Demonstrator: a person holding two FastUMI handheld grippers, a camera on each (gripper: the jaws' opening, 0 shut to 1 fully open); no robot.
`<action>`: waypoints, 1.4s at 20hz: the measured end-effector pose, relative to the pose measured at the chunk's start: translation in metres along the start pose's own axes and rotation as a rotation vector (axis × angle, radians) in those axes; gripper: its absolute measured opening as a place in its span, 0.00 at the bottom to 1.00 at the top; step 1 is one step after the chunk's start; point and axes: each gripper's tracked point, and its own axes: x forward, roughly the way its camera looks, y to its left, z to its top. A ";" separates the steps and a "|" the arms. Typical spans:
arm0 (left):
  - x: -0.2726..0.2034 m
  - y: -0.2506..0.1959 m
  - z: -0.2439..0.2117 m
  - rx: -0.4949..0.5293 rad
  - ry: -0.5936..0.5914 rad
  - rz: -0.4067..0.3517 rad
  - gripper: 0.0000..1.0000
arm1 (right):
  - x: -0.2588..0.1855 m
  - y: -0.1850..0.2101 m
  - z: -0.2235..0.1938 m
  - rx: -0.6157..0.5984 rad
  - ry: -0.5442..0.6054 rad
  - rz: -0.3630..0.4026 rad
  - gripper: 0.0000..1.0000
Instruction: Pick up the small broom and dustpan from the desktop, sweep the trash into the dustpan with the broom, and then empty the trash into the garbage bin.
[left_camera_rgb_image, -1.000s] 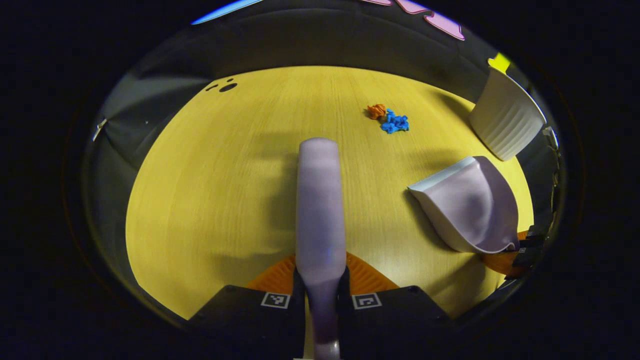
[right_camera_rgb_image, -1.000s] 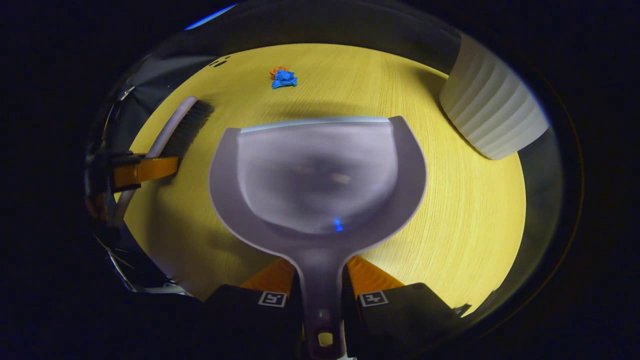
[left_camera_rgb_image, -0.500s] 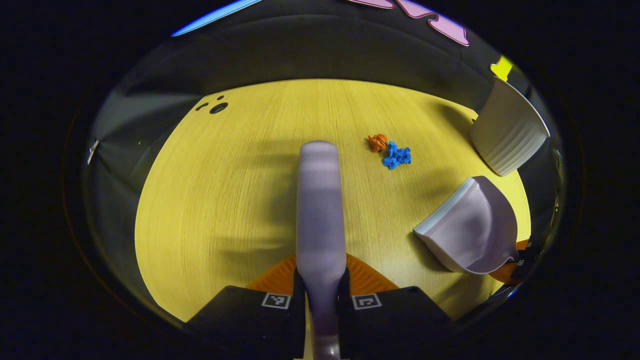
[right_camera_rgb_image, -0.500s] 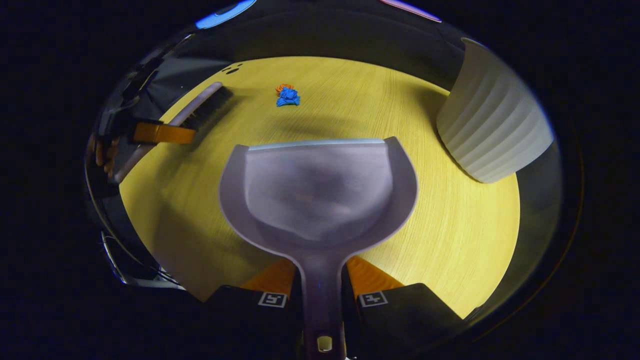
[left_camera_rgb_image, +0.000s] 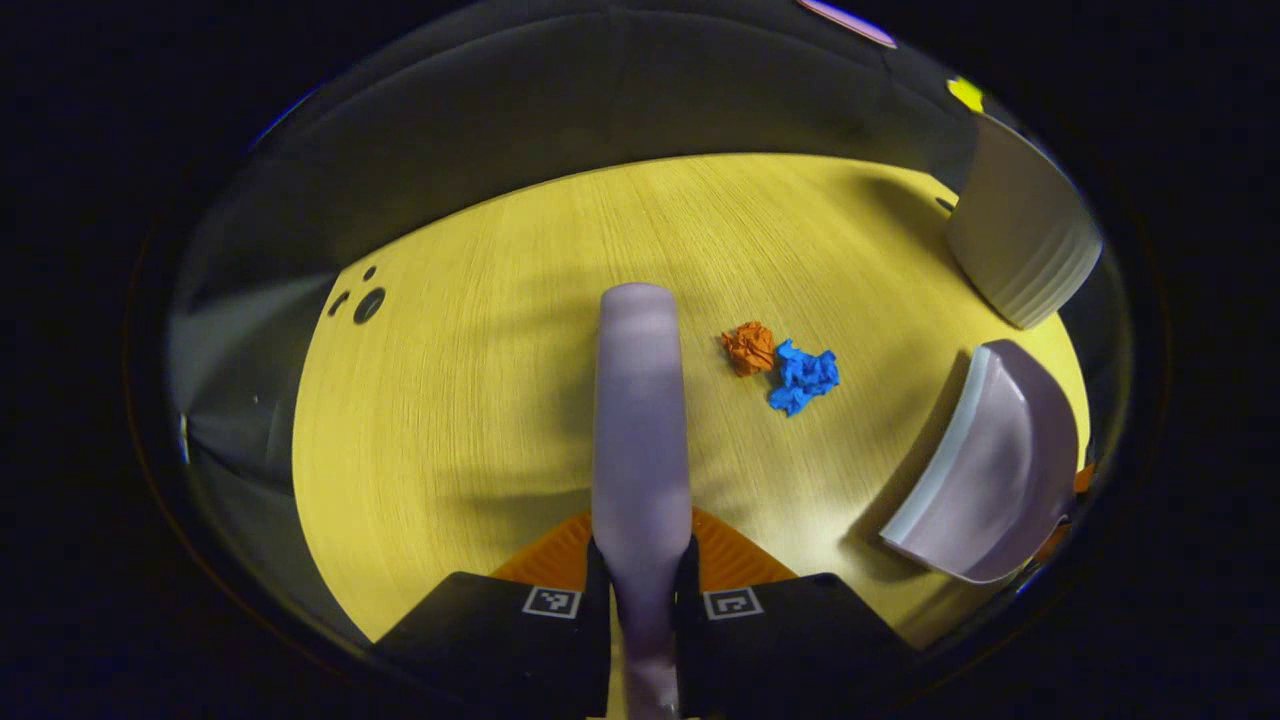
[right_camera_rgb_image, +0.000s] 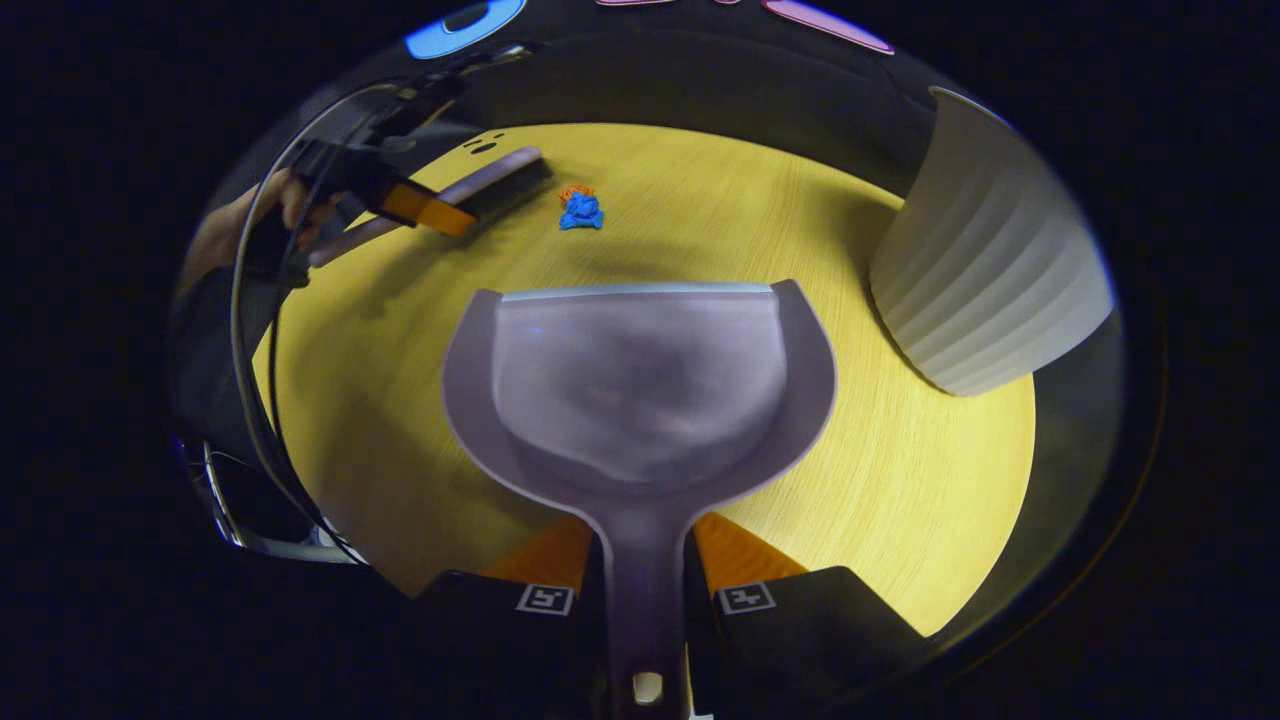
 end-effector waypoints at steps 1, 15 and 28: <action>0.006 -0.001 0.007 0.043 0.006 -0.004 0.29 | 0.001 -0.001 0.001 -0.019 0.003 0.003 0.41; -0.001 -0.095 0.005 0.552 0.130 -0.369 0.29 | 0.004 -0.014 -0.013 -0.224 0.025 -0.011 0.41; -0.052 -0.221 -0.073 0.454 0.221 -0.612 0.29 | 0.008 -0.031 -0.017 -0.299 0.011 -0.059 0.41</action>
